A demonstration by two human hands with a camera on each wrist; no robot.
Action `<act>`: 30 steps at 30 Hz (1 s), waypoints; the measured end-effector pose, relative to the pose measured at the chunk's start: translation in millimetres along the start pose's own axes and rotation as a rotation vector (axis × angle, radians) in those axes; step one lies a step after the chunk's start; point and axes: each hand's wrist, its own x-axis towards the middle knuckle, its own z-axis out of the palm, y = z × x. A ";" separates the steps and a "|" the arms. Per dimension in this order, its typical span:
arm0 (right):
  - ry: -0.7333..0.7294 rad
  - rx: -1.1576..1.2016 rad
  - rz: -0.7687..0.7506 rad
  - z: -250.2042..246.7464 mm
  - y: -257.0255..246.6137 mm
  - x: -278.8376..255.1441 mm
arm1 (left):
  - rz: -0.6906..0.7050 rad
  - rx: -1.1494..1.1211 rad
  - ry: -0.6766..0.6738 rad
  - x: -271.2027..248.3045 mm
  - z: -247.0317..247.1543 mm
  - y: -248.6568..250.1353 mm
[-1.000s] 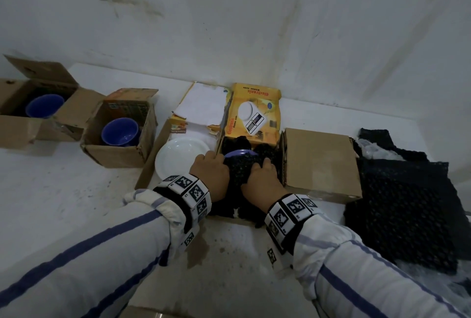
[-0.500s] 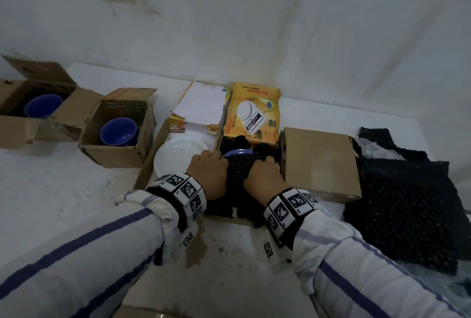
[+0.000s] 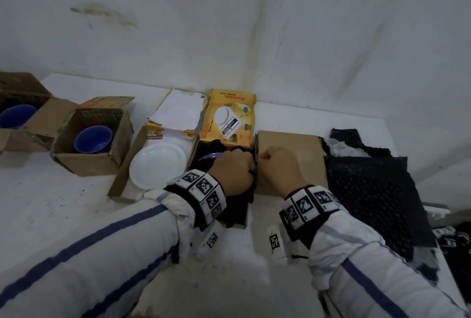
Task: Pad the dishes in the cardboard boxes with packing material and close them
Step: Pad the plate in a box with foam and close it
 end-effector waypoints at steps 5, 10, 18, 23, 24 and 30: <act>0.062 0.010 0.113 -43.0 60.3 -4.1 | 0.052 -0.266 -0.095 21.5 21.8 64.9; 0.059 -0.077 0.217 -80.7 116.7 -9.3 | 0.044 -0.314 -0.168 31.0 41.2 126.0; -0.068 -0.012 0.300 -88.6 166.1 -15.7 | -0.027 -0.144 -0.360 44.6 80.0 173.3; -0.059 0.077 0.295 -88.1 173.5 -18.6 | -0.143 -0.272 -0.185 47.4 86.9 181.8; -0.054 0.092 0.292 -88.1 174.5 -18.2 | -0.161 -0.272 -0.142 47.1 87.3 183.1; -0.051 0.169 0.286 -89.1 178.7 -20.9 | -0.173 -0.393 -0.084 50.3 93.4 184.6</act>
